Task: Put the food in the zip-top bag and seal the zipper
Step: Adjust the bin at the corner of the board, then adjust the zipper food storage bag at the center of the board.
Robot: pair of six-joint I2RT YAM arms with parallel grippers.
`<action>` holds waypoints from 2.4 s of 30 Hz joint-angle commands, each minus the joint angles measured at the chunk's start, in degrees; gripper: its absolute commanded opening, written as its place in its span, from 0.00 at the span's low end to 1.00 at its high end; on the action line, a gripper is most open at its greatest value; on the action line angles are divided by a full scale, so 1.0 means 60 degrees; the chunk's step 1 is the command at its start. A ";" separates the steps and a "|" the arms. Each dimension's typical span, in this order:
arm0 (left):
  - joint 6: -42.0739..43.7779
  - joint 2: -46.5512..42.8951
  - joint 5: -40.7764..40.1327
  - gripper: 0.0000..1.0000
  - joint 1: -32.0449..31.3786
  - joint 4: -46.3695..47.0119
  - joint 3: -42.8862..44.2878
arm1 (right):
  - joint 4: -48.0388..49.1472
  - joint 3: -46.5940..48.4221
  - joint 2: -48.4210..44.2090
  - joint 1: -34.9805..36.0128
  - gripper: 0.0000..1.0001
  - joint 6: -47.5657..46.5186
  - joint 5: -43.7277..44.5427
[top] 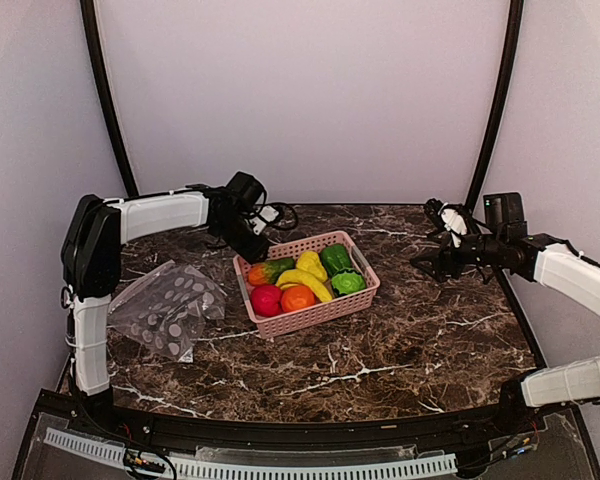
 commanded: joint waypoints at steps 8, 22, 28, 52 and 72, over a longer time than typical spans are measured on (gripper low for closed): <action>-0.0333 -0.0076 0.0809 0.18 -0.0034 -0.0814 0.0274 | 0.0011 -0.0177 0.0091 0.0029 0.84 -0.0179 -0.0007; -0.7731 -0.2411 -0.0496 0.01 -0.2661 0.2728 -0.3045 | 0.0540 -0.0075 0.0404 -0.0057 0.89 0.0591 0.1517; -1.1059 -0.2104 -0.1321 0.01 -0.3904 0.5002 -0.3845 | 0.0718 -0.0074 0.0354 -0.0331 0.91 0.0909 0.1796; -1.0372 -0.3130 -0.2484 0.48 -0.4990 0.4561 -0.3677 | 0.0781 -0.0162 0.0031 -0.0722 0.91 0.0843 0.1506; -0.9316 -0.8267 -0.6649 0.97 -0.2248 -0.2437 -0.7191 | 0.0433 -0.0155 0.0386 -0.0708 0.89 0.0602 0.0169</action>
